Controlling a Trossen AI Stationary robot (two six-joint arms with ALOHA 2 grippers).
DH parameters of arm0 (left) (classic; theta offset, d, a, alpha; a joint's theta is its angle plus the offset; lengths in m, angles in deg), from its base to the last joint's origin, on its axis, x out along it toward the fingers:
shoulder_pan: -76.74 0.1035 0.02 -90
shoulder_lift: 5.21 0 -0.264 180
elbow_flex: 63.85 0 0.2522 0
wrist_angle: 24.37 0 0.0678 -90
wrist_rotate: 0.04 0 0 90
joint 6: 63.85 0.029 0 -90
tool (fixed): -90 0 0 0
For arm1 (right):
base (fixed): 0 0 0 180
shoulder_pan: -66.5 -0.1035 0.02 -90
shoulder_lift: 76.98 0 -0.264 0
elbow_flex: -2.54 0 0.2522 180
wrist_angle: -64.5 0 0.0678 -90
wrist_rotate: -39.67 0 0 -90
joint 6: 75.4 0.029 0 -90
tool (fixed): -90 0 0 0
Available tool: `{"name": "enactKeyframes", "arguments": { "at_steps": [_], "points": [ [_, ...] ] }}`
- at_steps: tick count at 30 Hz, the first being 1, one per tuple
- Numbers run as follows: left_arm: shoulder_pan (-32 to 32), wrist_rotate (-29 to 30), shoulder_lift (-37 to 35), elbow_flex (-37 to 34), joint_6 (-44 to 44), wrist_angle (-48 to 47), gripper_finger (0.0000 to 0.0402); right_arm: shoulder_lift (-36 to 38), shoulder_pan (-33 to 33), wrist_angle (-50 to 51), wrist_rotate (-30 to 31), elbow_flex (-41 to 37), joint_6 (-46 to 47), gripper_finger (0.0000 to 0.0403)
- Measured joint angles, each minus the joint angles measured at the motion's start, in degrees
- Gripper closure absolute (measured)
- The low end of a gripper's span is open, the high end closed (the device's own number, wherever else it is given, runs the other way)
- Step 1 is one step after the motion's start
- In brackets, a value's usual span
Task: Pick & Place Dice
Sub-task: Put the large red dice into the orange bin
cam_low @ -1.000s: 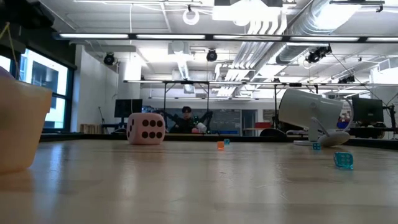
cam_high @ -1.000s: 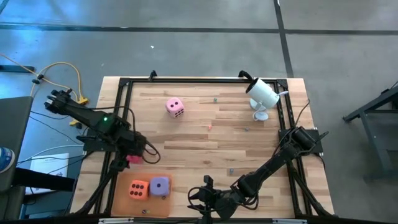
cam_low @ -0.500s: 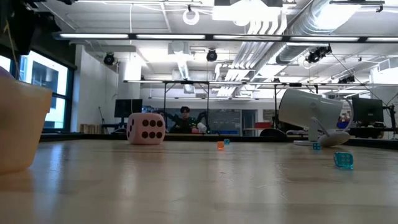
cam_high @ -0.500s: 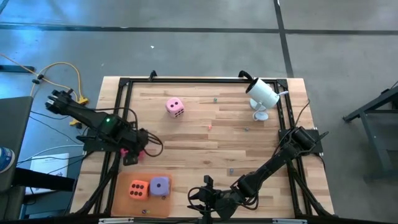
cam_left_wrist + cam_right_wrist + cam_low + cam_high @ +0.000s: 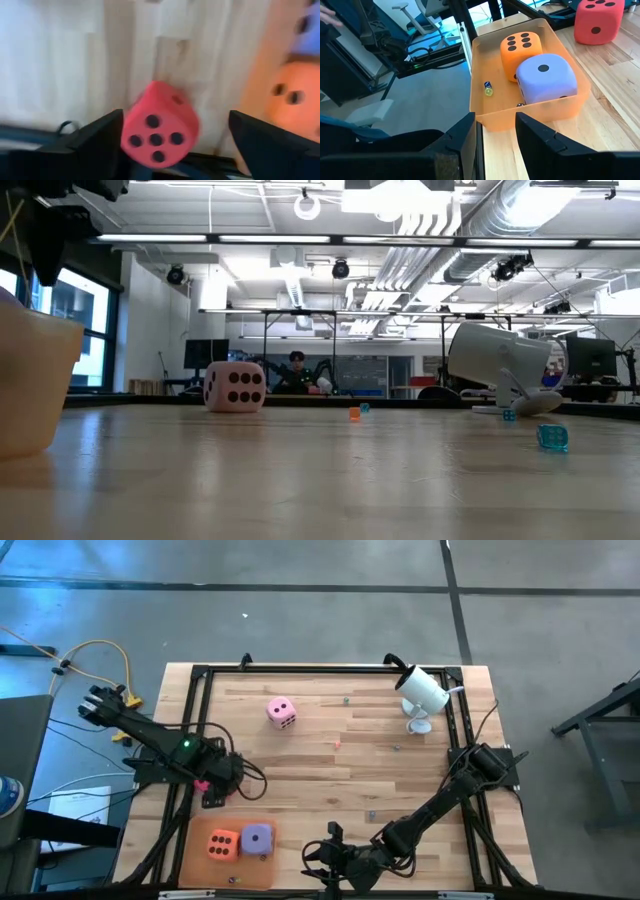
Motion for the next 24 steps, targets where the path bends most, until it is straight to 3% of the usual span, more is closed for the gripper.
{"name": "enactKeyframes", "arguments": {
  "at_steps": [4, 10, 13, 18, 24],
  "points": [
    [-1.3, 4.4, 1.7, 0.0, -5.3, -2.4, 0.0009, 0.0, 0.0, 0.0, 0.0, 0.0, 0.0, 0.0277],
    [0.3, 9.8, 3.2, -0.1, -13.9, -7.2, 0.0008, 0.0, 0.0, 0.0, 0.0, 0.0, 0.0, 0.0277],
    [2.3, 7.6, 2.8, -0.1, -15.8, -10.3, 0.0009, 0.0, 0.0, 0.0, 0.0, 0.0, 0.0, 0.0277],
    [8.3, -2.5, 0.1, -0.1, -21.3, -11.8, 0.0009, 0.0, 0.0, 0.0, 0.0, 0.0, 0.0, 0.0277],
    [14.5, -2.6, -4.2, -0.2, -25.2, -11.8, 0.0009, 0.0, -0.1, 0.0, 0.0, 0.0, 0.0, 0.0277]
  ]
}}
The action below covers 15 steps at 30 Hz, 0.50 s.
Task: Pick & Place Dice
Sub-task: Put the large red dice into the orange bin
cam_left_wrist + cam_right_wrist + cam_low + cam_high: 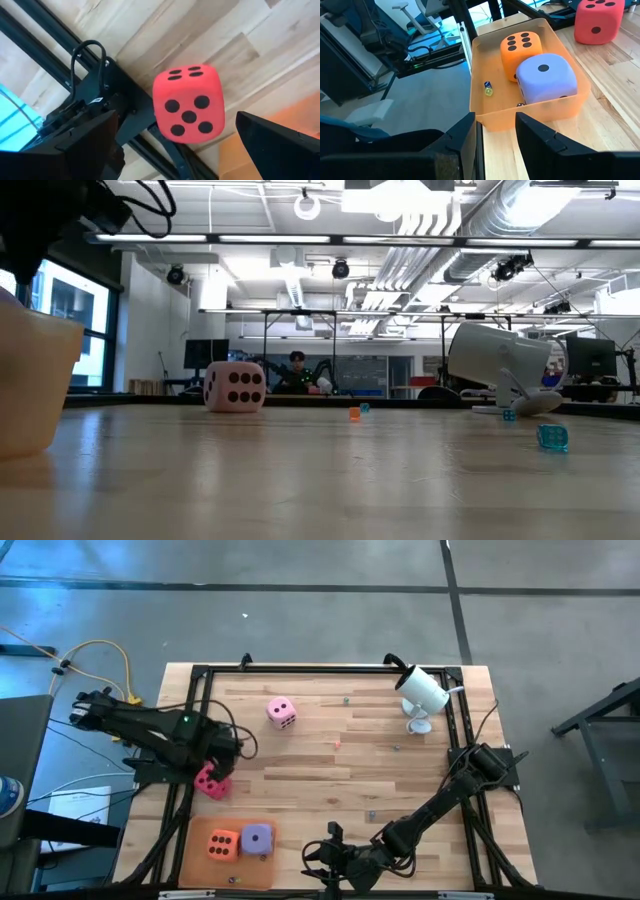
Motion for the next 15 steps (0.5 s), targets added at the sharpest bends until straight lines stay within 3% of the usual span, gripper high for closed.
{"name": "enactKeyframes", "arguments": {
  "at_steps": [15],
  "points": [
    [-0.3, -10.9, -2.3, -5.4, 2.7, 0.0, 0.0009, 0.0, -0.6, 0.0, 0.0, 0.0, -1.0, 0.0277]
  ]
}}
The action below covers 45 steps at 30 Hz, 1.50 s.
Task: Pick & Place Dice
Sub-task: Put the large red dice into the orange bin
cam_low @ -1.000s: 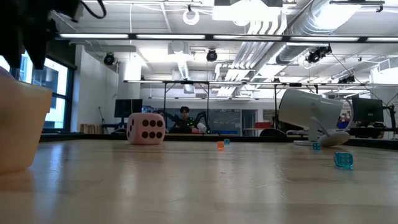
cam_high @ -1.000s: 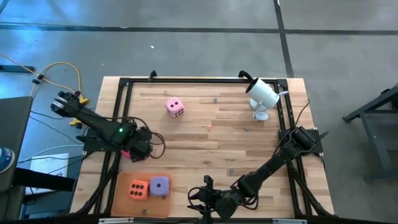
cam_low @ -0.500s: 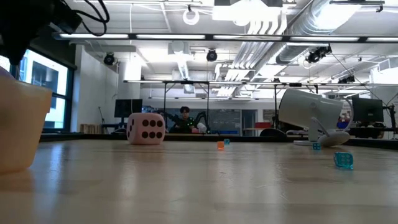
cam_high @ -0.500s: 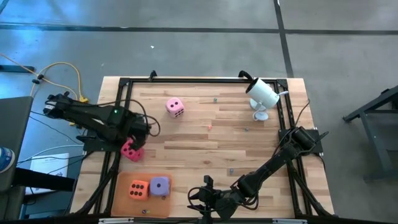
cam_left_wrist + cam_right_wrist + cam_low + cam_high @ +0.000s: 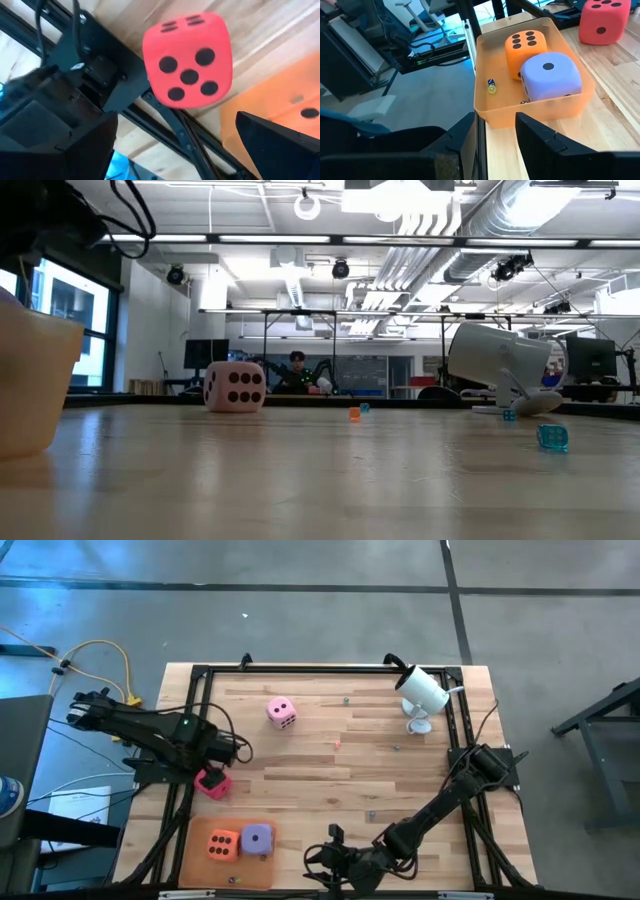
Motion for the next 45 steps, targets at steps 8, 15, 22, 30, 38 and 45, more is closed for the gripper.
{"name": "enactKeyframes", "arguments": {
  "at_steps": [8, 15, 22, 30, 38, 45],
  "points": [
    [-0.1, -0.7, 0.0, -5.3, 0.1, 3.8, 0.0009, 0.0, 0.0, 0.0, 0.0, 0.0, 0.1, 0.0277],
    [-0.9, -0.9, -1.1, -8.8, 0.5, 7.2, 0.0010, 0.0, 0.0, 0.0, 0.0, 0.0, 0.0, 0.0277],
    [-1.4, -0.4, -4.6, -8.8, -1.1, 9.8, 0.0010, 0.0, 0.0, 0.0, 0.0, 0.0, 0.0, 0.0277],
    [-4.2, 3.4, -5.7, -8.9, -5.8, 10.5, 0.0010, 0.0, 0.0, 0.0, 0.0, 0.0, 0.0, 0.0277],
    [-6.3, 4.7, -5.4, -9.0, -9.9, 10.5, 0.0010, 0.0, 0.0, 0.0, 0.0, 0.0, 0.0, 0.0277],
    [-6.4, 4.8, -2.2, -9.0, -10.2, 10.6, 0.0010, 0.0, 0.0, 0.0, 0.0, 0.0, 0.0, 0.0277]
  ]
}}
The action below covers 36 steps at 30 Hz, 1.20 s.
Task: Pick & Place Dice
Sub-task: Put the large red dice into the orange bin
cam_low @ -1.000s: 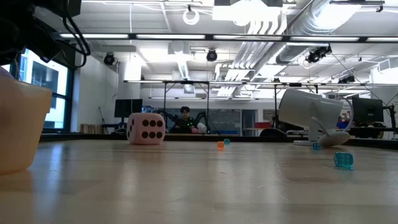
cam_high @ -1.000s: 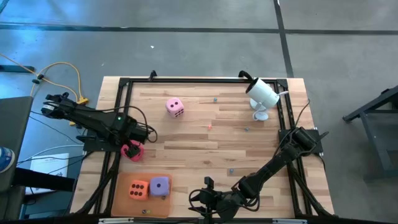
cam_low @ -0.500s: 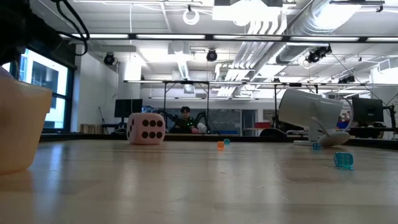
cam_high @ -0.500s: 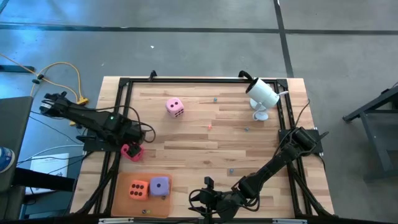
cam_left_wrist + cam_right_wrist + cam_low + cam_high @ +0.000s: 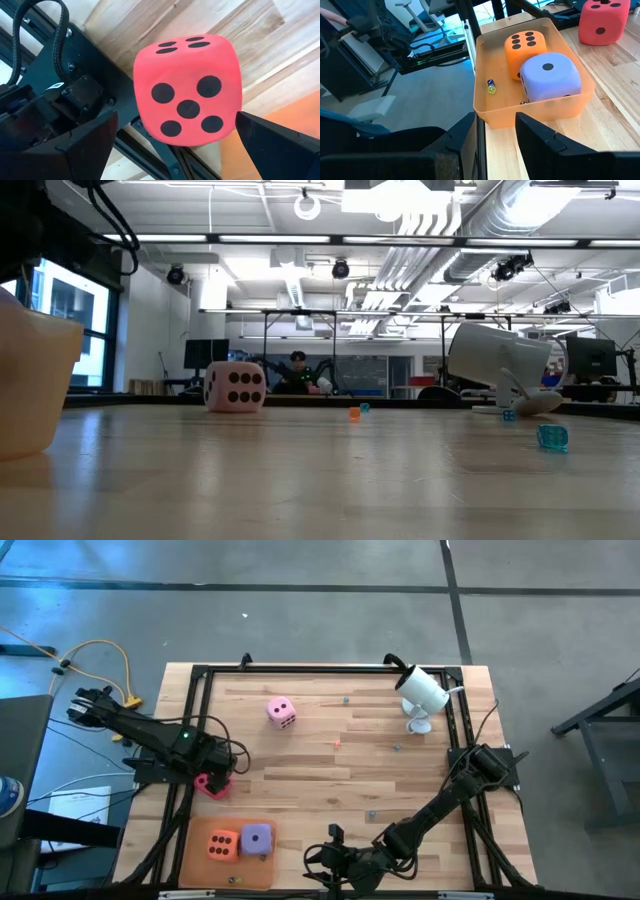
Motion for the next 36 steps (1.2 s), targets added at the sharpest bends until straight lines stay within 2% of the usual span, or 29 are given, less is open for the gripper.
{"name": "enactKeyframes", "arguments": {
  "at_steps": [15, 20, 25, 36],
  "points": [
    [0.0, -0.7, 5.4, 0.0, 0.2, 0.3, 0.0010, 0.0, 0.0, 0.0, 0.0, 0.0, 0.0, 0.0277],
    [-0.7, -3.4, 5.5, -3.0, 3.5, 10.8, 0.0010, 0.0, 0.0, 0.0, 0.0, 0.0, 0.0, 0.0277],
    [-0.2, -4.8, 5.4, -6.9, 2.9, 12.5, 0.0010, 0.0, 0.0, 0.0, 0.0, 0.0, 0.0, 0.0277],
    [-1.2, -3.5, 5.5, -7.7, 5.0, 16.6, 0.0010, 0.0, 0.0, 0.0, 0.0, 0.0, 0.0, 0.0277]
  ]
}}
